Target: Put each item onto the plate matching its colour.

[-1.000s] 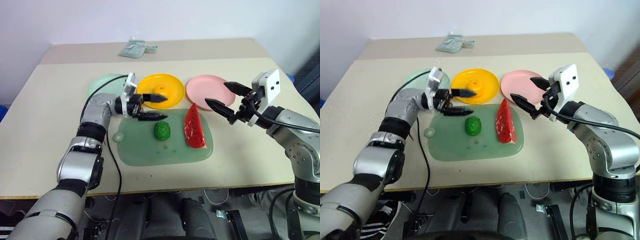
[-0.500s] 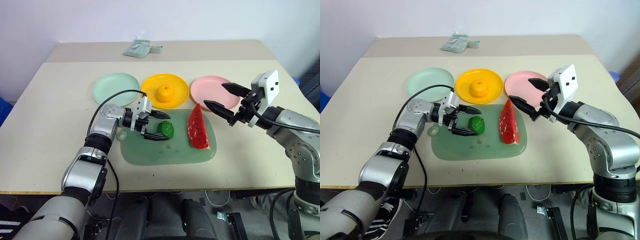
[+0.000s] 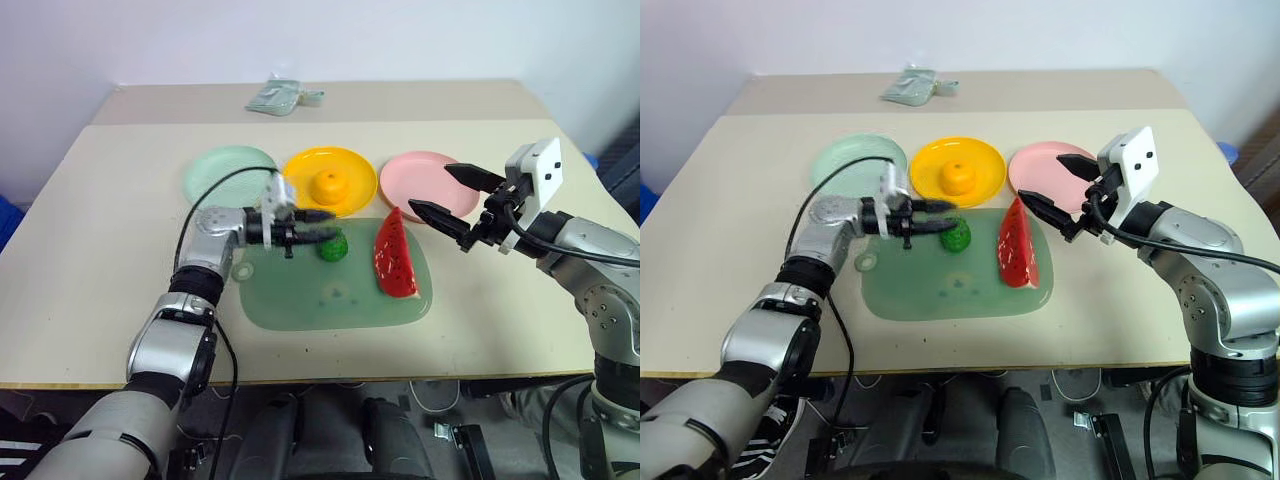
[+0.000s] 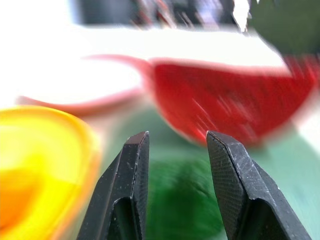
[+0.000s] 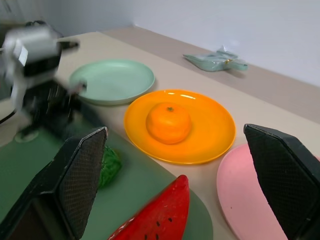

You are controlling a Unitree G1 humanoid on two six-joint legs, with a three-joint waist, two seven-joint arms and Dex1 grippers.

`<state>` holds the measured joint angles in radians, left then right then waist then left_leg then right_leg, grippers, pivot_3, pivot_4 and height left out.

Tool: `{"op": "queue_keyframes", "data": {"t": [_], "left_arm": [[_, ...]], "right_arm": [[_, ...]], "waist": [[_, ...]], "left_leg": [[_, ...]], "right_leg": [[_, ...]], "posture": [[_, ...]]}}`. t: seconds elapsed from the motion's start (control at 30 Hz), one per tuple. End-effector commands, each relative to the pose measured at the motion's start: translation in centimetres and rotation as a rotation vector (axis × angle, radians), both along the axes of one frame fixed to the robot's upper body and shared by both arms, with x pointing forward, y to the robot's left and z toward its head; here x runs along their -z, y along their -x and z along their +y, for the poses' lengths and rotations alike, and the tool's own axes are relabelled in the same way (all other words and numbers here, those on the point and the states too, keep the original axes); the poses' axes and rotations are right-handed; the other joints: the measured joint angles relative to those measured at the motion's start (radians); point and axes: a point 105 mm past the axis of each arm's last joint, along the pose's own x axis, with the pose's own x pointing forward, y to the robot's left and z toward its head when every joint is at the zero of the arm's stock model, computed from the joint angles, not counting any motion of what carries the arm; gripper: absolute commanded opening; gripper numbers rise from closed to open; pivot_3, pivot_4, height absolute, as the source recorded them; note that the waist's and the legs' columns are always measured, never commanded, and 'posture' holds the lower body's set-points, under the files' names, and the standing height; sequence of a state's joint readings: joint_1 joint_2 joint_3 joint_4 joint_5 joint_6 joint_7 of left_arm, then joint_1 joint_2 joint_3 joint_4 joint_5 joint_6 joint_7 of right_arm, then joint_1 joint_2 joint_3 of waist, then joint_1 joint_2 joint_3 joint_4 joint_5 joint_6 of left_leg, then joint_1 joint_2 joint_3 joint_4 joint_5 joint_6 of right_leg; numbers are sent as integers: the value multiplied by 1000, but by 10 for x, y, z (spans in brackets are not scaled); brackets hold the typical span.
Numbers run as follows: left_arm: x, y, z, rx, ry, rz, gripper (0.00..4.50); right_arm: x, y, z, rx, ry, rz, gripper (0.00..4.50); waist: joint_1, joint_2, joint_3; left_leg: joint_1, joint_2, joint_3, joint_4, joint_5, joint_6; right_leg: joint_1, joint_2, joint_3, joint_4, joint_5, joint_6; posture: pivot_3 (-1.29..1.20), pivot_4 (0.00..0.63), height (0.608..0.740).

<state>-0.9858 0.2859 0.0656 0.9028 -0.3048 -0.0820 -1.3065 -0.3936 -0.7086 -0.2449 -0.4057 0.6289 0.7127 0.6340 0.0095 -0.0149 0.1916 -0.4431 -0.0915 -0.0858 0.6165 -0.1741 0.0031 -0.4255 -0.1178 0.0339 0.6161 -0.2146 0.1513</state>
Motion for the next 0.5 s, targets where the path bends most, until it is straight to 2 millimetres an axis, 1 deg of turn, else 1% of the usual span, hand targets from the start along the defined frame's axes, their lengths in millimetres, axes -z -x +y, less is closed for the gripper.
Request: {"op": "queue_keyframes", "data": {"t": [0.03,0.1,0.17,0.23,0.27,0.33,0.37,0.43,0.47,0.5], "left_arm": [[-46,-18,32,-173,145,-68,1873],[-49,-25,43,-258,143,-77,1873],[-49,-40,66,-448,143,-84,1873],[-47,-41,72,-460,163,-65,1873],[-43,-34,65,-376,155,-40,1873],[-40,-14,45,-175,168,-13,1873],[-35,-8,37,-122,145,-25,1873],[-23,2,28,-33,101,5,1873],[-19,6,26,-5,92,20,2406],[-14,9,20,15,62,18,2718]], "right_arm": [[-13,3,0,-7,13,-62,4500],[-13,3,1,-7,14,-64,4500],[-14,2,3,-14,12,-70,4500],[-15,2,4,-17,8,-71,4500],[-15,1,3,-18,3,-67,4500],[-14,1,4,-24,7,-66,4500],[-14,0,5,-25,7,-67,4500],[-14,0,5,-27,9,-69,4500],[-14,-1,5,-27,9,-70,4500],[-14,-1,5,-28,10,-72,4500]], "waist": [[-3,0,0],[-4,1,0],[-2,1,0],[0,0,0],[0,0,0],[1,0,0],[2,0,0],[3,0,0],[2,0,0],[0,0,0]], "left_leg": [[0,0,0,0,0,0],[0,0,0,0,0,0],[1,0,0,0,0,0],[1,0,0,0,0,0],[1,0,1,0,0,0],[0,0,1,0,0,0],[0,0,1,0,0,0],[0,-1,1,0,0,0],[0,-1,1,0,0,0],[0,0,1,0,0,0]], "right_leg": [[0,0,0,0,0,0],[0,0,0,0,0,0],[0,0,0,0,0,0],[0,0,0,0,0,0],[0,0,0,0,0,0],[0,0,0,0,0,0],[0,0,0,0,0,0],[1,0,0,0,0,0],[1,0,0,0,0,0],[1,0,0,0,0,0]], "posture": [[0,150,740],[0,150,740],[0,150,740],[0,150,740],[0,150,740],[0,150,740],[0,150,740],[0,150,740],[0,150,740],[0,150,740]]}}
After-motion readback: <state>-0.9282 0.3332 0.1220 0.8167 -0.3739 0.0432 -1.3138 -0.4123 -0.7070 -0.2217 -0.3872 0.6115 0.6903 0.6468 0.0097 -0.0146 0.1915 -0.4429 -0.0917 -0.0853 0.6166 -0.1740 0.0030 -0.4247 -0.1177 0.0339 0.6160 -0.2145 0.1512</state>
